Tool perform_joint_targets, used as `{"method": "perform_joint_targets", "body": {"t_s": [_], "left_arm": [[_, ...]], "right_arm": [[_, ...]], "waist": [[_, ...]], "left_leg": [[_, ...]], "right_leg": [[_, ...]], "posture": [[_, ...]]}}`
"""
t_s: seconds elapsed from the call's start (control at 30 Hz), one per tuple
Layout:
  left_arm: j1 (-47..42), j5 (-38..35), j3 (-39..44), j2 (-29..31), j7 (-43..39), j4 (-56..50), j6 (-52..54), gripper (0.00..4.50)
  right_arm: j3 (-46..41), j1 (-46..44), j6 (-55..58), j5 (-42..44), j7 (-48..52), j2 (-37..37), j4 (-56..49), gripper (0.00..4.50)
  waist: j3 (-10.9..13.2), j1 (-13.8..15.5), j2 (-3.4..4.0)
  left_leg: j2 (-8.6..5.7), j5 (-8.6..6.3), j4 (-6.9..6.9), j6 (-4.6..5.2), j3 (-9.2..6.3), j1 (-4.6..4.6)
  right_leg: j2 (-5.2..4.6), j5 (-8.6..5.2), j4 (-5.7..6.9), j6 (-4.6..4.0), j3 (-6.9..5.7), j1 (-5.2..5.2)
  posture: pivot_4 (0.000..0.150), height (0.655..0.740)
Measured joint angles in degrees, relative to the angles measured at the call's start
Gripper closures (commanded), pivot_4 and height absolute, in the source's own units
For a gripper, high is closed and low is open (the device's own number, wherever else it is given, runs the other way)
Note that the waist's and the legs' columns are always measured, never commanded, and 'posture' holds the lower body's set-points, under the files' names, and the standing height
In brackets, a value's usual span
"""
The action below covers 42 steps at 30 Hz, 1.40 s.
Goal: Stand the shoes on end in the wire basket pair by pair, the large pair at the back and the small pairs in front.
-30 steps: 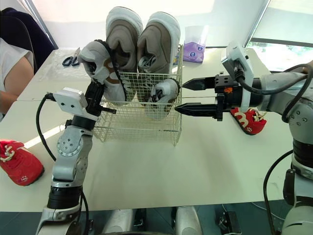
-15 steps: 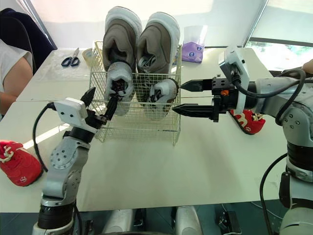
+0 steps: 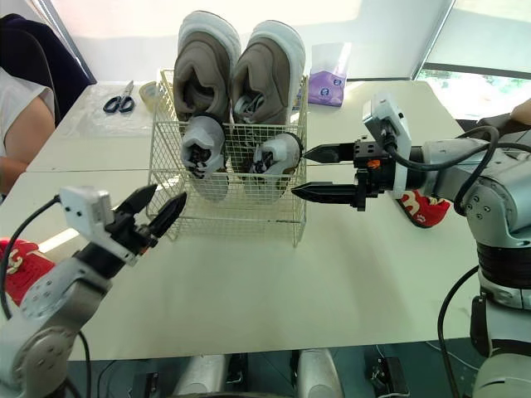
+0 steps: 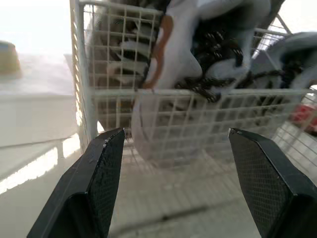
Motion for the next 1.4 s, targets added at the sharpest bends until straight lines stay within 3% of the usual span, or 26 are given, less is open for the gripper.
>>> {"method": "perform_joint_targets", "body": {"t_s": [0.03,0.17,0.27,0.33,0.47,0.63,0.77,0.93,1.17,1.4], "left_arm": [[0.7,-5.9,3.3,2.1,-0.7,0.3,0.5,0.16],[1.2,-17.6,10.8,12.4,-3.4,0.5,2.0,0.07],[-1.2,-21.2,9.5,26.2,-8.4,0.7,6.7,0.07],[-8.2,-23.9,6.8,32.3,-8.6,0.7,8.4,0.07],[-16.9,-30.8,2.4,29.0,-2.3,1.2,5.6,0.07],[-14.9,-39.6,-3.7,25.7,-1.4,0.8,4.6,0.07],[-13.5,-38.3,-7.3,25.8,-1.0,-1.0,4.5,0.07],[-13.7,-38.3,-9.4,25.5,-0.3,-1.0,3.8,0.07],[-12.8,-38.0,-9.5,26.0,-1.4,0.1,3.2,0.07],[-13.1,-36.7,-9.2,28.2,-3.1,1.8,3.3,0.07]], "right_arm": [[0.1,0.3,-0.7,-1.1,-0.7,0.0,0.4,0.0],[-0.4,0.0,-5.6,-6.0,-2.7,0.0,5.2,0.0],[-1.2,-1.1,-9.9,-10.4,-5.0,-0.1,10.5,0.0],[-1.4,0.6,-14.2,-14.6,-6.4,-1.1,12.8,0.0],[-7.1,5.7,-20.1,-20.2,-15.1,0.4,19.2,0.0],[-18.4,17.6,-24.0,-21.7,-23.9,5.2,16.1,0.0],[-22.5,26.9,-24.5,-21.8,-25.6,7.1,17.6,0.0],[-26.6,31.7,-26.1,-21.5,-25.7,7.4,18.5,0.0],[-25.4,32.5,-32.6,-22.8,-24.5,10.9,28.5,0.0],[-21.6,24.2,-39.7,-24.8,-22.1,12.7,41.7,0.0]], "waist": [[0.0,0.0,0.0],[0.0,0.1,0.02],[0.0,0.2,0.01],[0.0,0.4,0.03],[0.0,0.0,0.1],[0.0,0.0,0.11],[0.0,0.2,0.23],[0.0,-0.1,0.24],[-0.1,-0.1,0.32],[-0.1,-0.5,0.33]], "left_leg": [[0.01,0.01,0.0,-0.02,-0.01,-0.01],[-0.03,0.03,0.01,-0.07,-0.02,0.0],[-0.08,0.02,-0.01,-0.07,0.04,-0.02],[-0.1,0.01,-0.04,-0.05,0.06,-0.06],[-0.12,0.01,-0.08,-0.05,0.22,-0.06],[-0.01,0.16,-0.25,-0.32,0.23,0.04],[-0.07,0.03,-0.18,-0.07,0.25,0.04],[-0.03,0.01,-0.11,-0.03,0.23,0.38],[-0.01,0.01,-0.13,-0.03,0.23,0.33],[0.0,0.01,-0.11,-0.03,0.22,0.35]], "right_leg": [[0.0,-0.01,0.03,-0.02,0.01,-0.03],[0.01,-0.04,0.0,-0.07,-0.02,-0.02],[0.1,-0.04,-0.07,-0.07,-0.03,-0.05],[0.08,-0.03,-0.21,-0.06,-0.02,-0.02],[0.06,0.01,-0.39,0.01,0.18,0.08],[0.25,0.1,-0.37,0.26,0.21,0.09],[0.28,0.03,-0.37,0.13,0.23,0.11],[0.36,0.09,-0.39,0.11,0.27,0.44],[0.44,0.08,-0.39,0.11,0.34,0.4],[0.5,0.08,-0.39,0.1,0.38,0.4]], "posture": [[0.15,0.74],[0.15,0.74],[0.15,0.74],[0.15,0.74],[0.15,0.74],[0.15,0.74],[0.15,0.74],[0.15,0.74],[0.15,0.74],[0.15,0.74]]}}
